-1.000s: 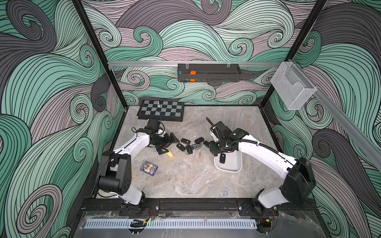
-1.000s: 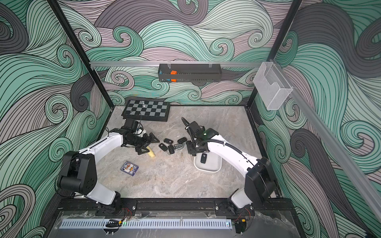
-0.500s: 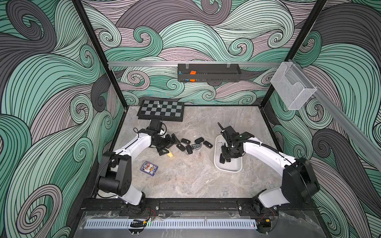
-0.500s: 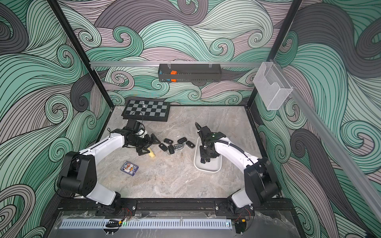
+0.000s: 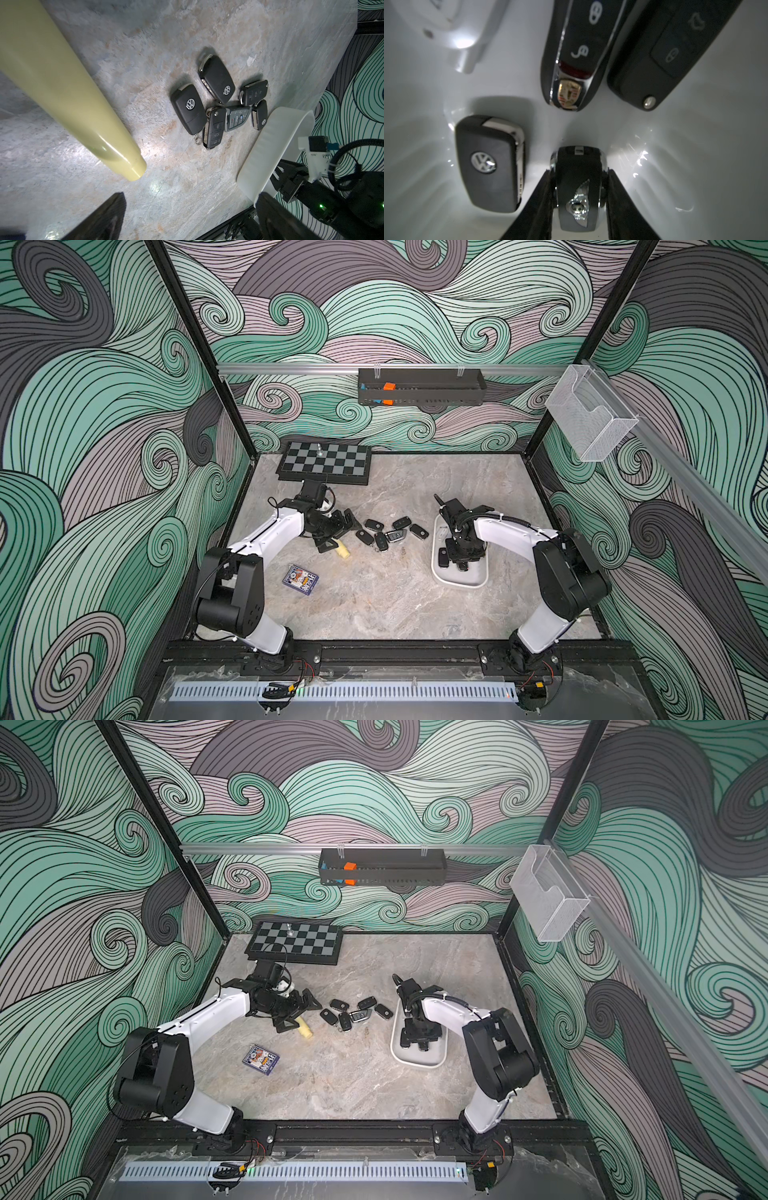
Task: Place the car key into the storage box
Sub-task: Place the car key in the storage box.
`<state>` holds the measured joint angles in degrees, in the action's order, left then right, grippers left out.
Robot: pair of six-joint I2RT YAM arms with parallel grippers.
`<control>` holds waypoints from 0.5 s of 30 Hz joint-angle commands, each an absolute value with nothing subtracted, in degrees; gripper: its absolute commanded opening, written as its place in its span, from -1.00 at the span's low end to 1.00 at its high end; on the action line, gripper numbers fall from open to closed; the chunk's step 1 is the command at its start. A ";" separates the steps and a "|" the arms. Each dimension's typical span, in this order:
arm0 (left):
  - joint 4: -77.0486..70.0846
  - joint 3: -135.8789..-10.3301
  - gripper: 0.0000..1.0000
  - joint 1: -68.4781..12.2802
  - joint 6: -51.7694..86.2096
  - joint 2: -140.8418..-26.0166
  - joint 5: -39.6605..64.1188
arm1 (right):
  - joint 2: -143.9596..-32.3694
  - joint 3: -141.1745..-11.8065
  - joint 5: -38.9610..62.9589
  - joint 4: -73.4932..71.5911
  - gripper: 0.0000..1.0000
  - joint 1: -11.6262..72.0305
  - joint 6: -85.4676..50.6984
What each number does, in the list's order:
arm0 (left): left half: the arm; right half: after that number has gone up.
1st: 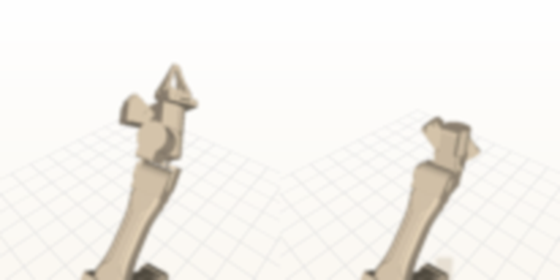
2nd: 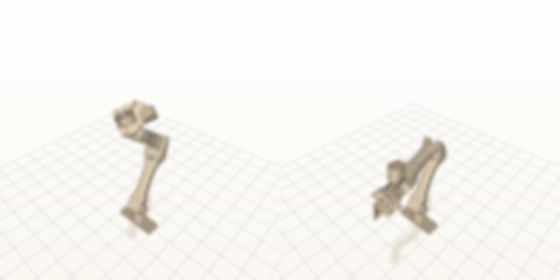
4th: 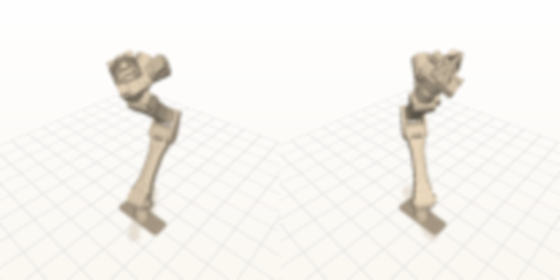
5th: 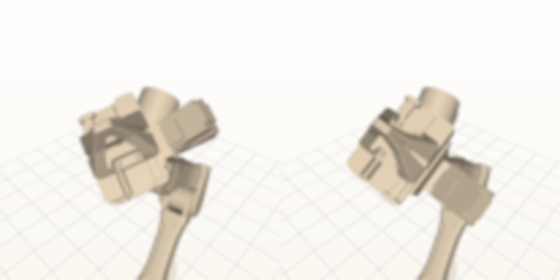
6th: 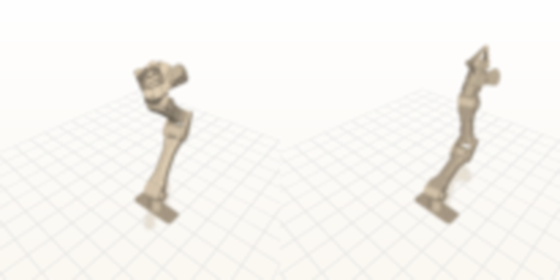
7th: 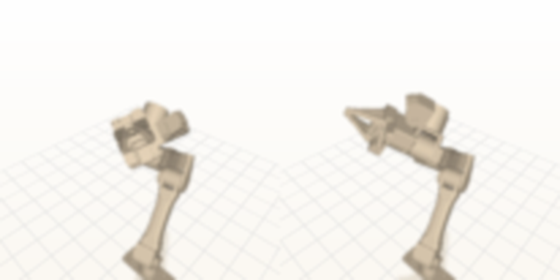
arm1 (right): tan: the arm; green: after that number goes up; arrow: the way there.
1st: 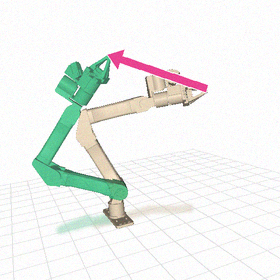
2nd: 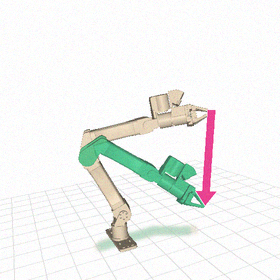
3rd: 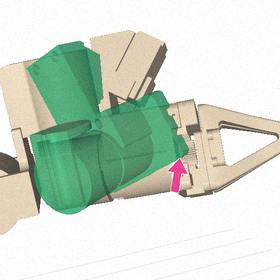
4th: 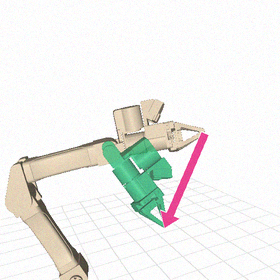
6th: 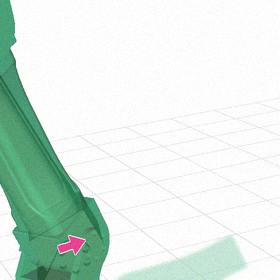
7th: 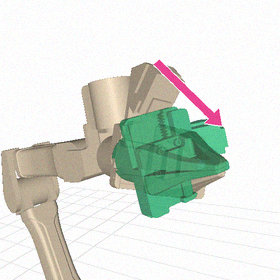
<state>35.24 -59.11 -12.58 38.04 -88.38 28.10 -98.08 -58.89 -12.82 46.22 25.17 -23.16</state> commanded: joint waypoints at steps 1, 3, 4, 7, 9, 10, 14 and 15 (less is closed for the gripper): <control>37.14 -61.59 0.97 -12.83 36.75 -88.19 27.41 | -99.54 -58.66 -12.62 45.21 -0.33 24.97 -24.67; 37.49 -61.95 0.97 -12.80 36.35 -88.44 27.42 | -100.16 -58.85 -11.85 44.75 -0.29 24.98 -25.16; 37.79 -62.20 0.98 -12.75 36.15 -88.50 27.40 | -100.25 -58.84 -11.49 44.58 -0.26 25.01 -25.34; 38.20 -62.66 0.97 -12.83 35.69 -88.93 27.42 | -99.91 -59.00 -10.89 44.34 -0.17 25.03 -25.69; 38.32 -62.84 0.97 -12.76 35.51 -88.98 27.42 | -98.93 -59.10 -10.43 44.37 -0.11 24.99 -25.65; 38.30 -62.84 0.97 -12.82 35.51 -89.23 27.43 | -98.24 -59.10 -10.21 44.39 -0.07 25.03 -25.61; 38.06 -63.00 0.97 -12.75 35.33 -89.87 27.60 | -93.84 -59.28 -9.59 44.40 0.13 25.04 -25.44; 38.04 -63.15 0.97 -12.74 35.25 -90.05 27.68 | -92.44 -59.63 -9.25 44.38 0.17 25.00 -25.24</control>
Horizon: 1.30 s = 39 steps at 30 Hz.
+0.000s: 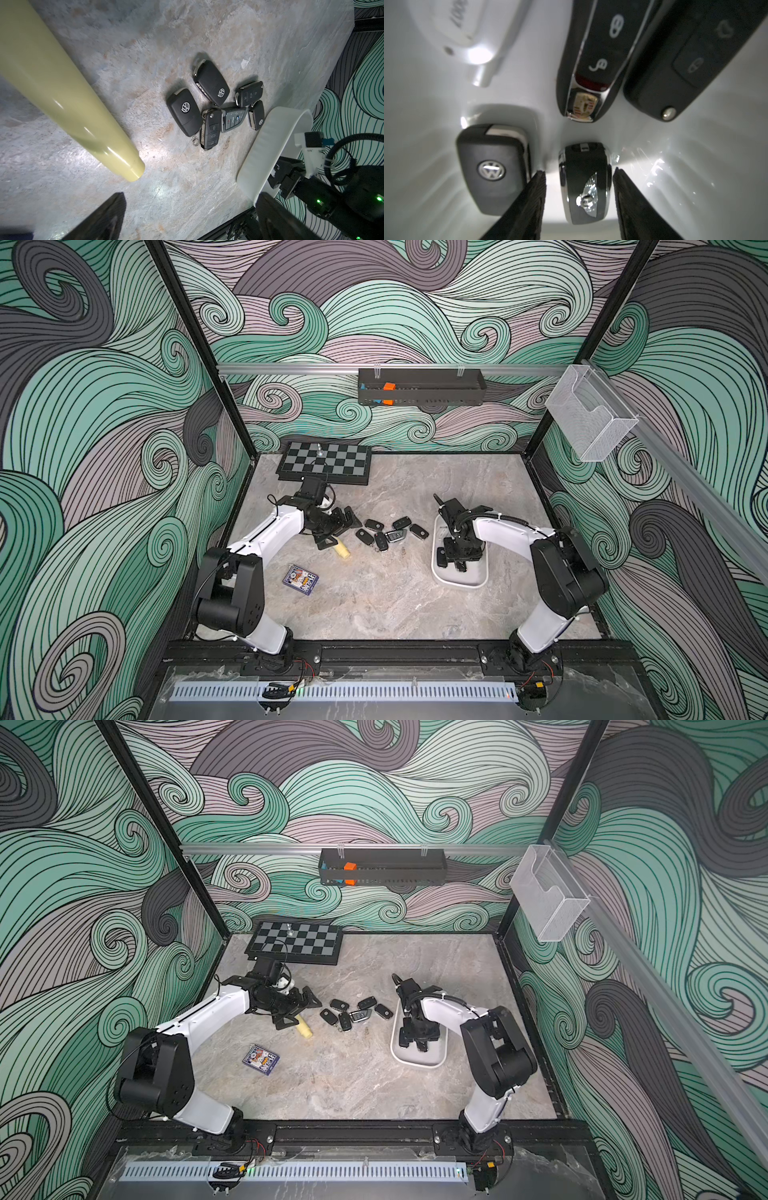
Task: Place the car key into the storage box
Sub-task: Place the car key in the storage box, then pick up the car key from the center of the board.
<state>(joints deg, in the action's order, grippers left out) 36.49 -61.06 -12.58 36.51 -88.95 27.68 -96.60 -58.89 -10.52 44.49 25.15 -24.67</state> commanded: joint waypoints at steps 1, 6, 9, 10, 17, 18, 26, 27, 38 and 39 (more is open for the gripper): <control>37.97 -63.28 0.97 -12.68 35.24 -90.33 27.77 | -91.11 -60.08 -8.78 44.40 0.20 25.05 -24.91; 37.60 -63.88 0.97 -12.59 35.24 -91.14 28.03 | -88.61 -65.34 -5.81 44.30 0.27 25.22 -22.02; 37.65 -64.05 0.97 -12.32 35.16 -91.38 28.02 | -90.22 -70.10 -3.52 44.33 0.31 26.03 -19.44; 37.79 -64.03 0.97 -12.09 35.16 -91.28 28.04 | -91.11 -71.67 -3.24 44.36 0.31 26.46 -18.46; 38.48 -61.82 0.97 -8.95 34.63 -89.26 27.87 | -99.46 -81.39 -1.70 44.38 0.35 29.06 -13.62; 38.66 -61.52 0.97 -8.31 34.54 -88.87 27.78 | -100.46 -82.34 -1.47 44.38 0.35 29.30 -13.61; 40.01 -59.68 0.97 -3.58 33.75 -86.09 27.51 | -109.75 -88.11 -0.70 44.97 0.35 30.78 -13.01; 40.20 -59.76 0.97 -3.16 33.66 -85.92 27.51 | -110.98 -88.73 -0.89 45.35 0.35 30.92 -12.95; 39.51 -60.29 0.97 -1.68 34.21 -86.07 28.34 | -119.72 -93.38 -2.99 48.05 0.35 31.23 -13.10; 39.46 -60.29 0.97 -1.67 34.28 -86.13 28.47 | -120.26 -93.56 -3.06 48.15 0.35 31.35 -13.08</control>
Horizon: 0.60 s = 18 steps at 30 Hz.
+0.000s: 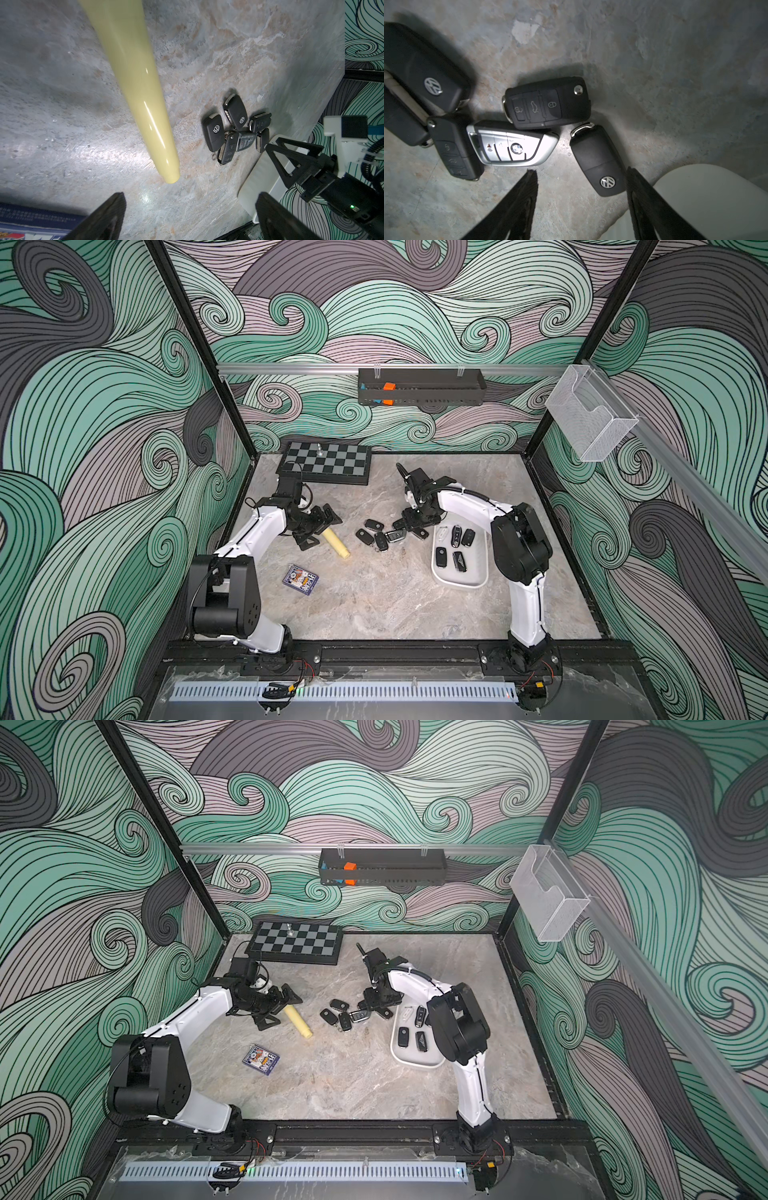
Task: Place the car key into the storage box
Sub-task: Pick up the car key from the center of the board.
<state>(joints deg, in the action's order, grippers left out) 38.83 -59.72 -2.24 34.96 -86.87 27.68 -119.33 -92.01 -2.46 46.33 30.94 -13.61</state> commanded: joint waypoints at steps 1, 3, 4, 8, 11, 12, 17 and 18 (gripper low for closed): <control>39.40 -60.25 0.97 -1.67 34.28 -86.15 28.54 | -120.72 -93.69 -3.18 48.39 0.35 31.39 -13.18; 39.37 -60.13 0.97 -1.67 34.28 -86.18 28.54 | -121.43 -93.80 -3.42 48.84 0.35 31.71 -13.61; 39.30 -60.05 0.97 -1.66 34.28 -86.20 28.56 | -121.59 -93.78 -3.49 48.98 0.34 31.79 -13.84; 39.37 -59.68 0.97 -1.59 34.44 -86.13 28.69 | -121.94 -93.04 -3.93 49.20 0.30 32.06 -14.83; 39.36 -59.59 0.97 -1.58 34.30 -86.08 28.83 | -122.16 -92.51 -4.06 49.33 0.27 32.07 -15.29; 39.37 -59.50 0.97 -1.58 34.28 -86.12 28.83 | -122.28 -92.46 -4.21 49.55 0.27 32.17 -15.33; 39.16 -59.24 0.97 -1.50 34.28 -86.37 29.35 | -122.82 -92.68 -5.43 50.24 0.23 32.64 -15.53; 39.13 -59.15 0.97 -1.49 34.19 -86.22 29.36 | -122.89 -92.72 -6.31 50.35 0.22 32.82 -15.63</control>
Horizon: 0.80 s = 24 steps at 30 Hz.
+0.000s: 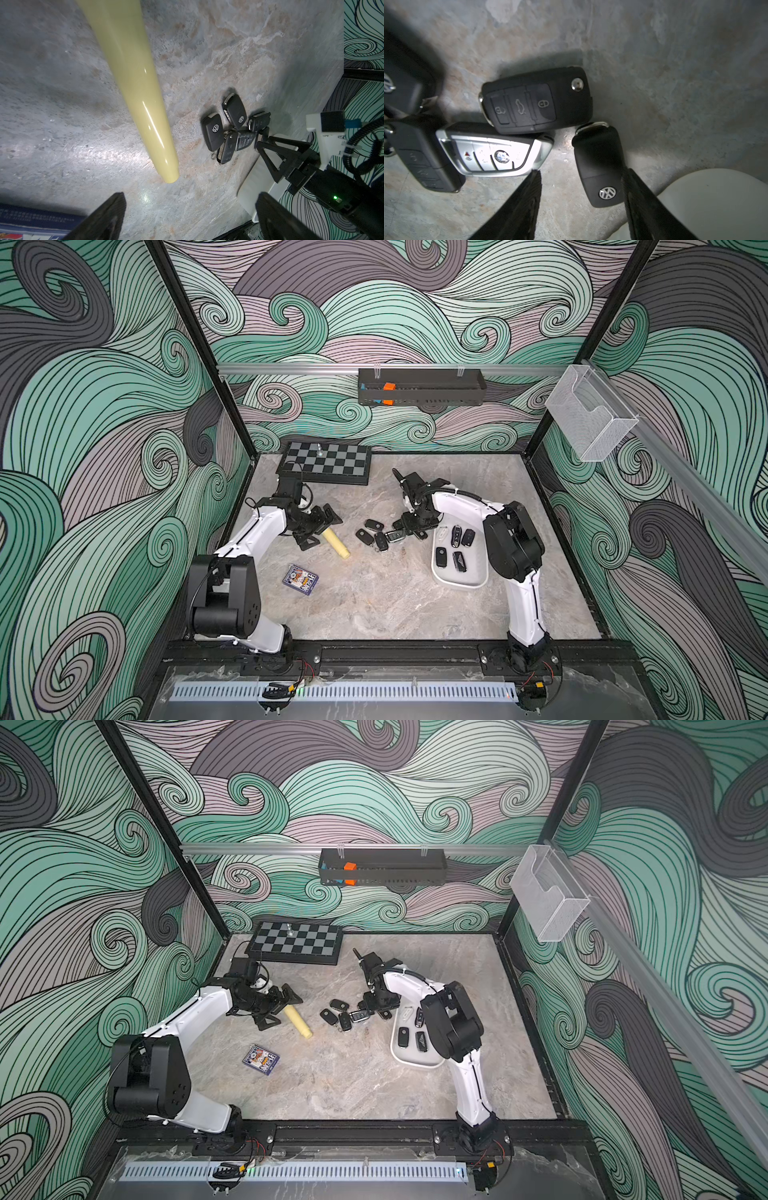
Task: Place the car key into the storage box
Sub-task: Pick up the car key from the center of the board.
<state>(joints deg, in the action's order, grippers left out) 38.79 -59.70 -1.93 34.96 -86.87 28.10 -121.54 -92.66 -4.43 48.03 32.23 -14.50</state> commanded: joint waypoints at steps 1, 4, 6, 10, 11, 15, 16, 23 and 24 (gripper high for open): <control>38.99 -59.00 0.97 -1.49 34.19 -86.22 29.40 | -122.84 -92.72 -7.17 50.47 0.22 32.88 -15.69; 38.70 -58.63 0.97 -1.49 34.02 -86.18 29.74 | -123.03 -92.90 -10.03 51.39 0.22 33.22 -16.17; 38.78 -58.42 0.97 -1.50 33.77 -86.17 30.27 | -123.30 -93.33 -11.06 52.25 0.22 33.29 -16.76; 39.01 -58.44 0.97 -1.42 33.71 -86.17 30.41 | -123.21 -93.13 -12.05 52.73 0.23 33.26 -17.19; 39.10 -58.45 0.97 -1.42 33.75 -86.14 30.50 | -123.26 -93.10 -12.20 52.75 0.24 33.25 -17.23; 39.45 -58.95 0.97 -1.41 33.93 -85.99 30.50 | -124.26 -93.30 -10.47 52.78 0.23 33.23 -17.20; 39.67 -59.06 0.97 -1.41 33.93 -85.88 30.41 | -124.51 -93.40 -10.10 52.74 0.23 33.33 -17.39; 40.67 -59.85 0.97 -1.41 33.75 -85.52 29.80 | -126.45 -95.06 -8.05 52.68 0.01 33.56 -17.98; 40.64 -59.77 0.97 -1.45 33.75 -85.52 29.71 | -126.61 -95.25 -7.79 52.67 -0.08 33.55 -18.23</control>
<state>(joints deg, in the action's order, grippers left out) 39.03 -58.65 -1.89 34.92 -86.87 29.41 -124.57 -94.11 -9.08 51.37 33.41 -17.23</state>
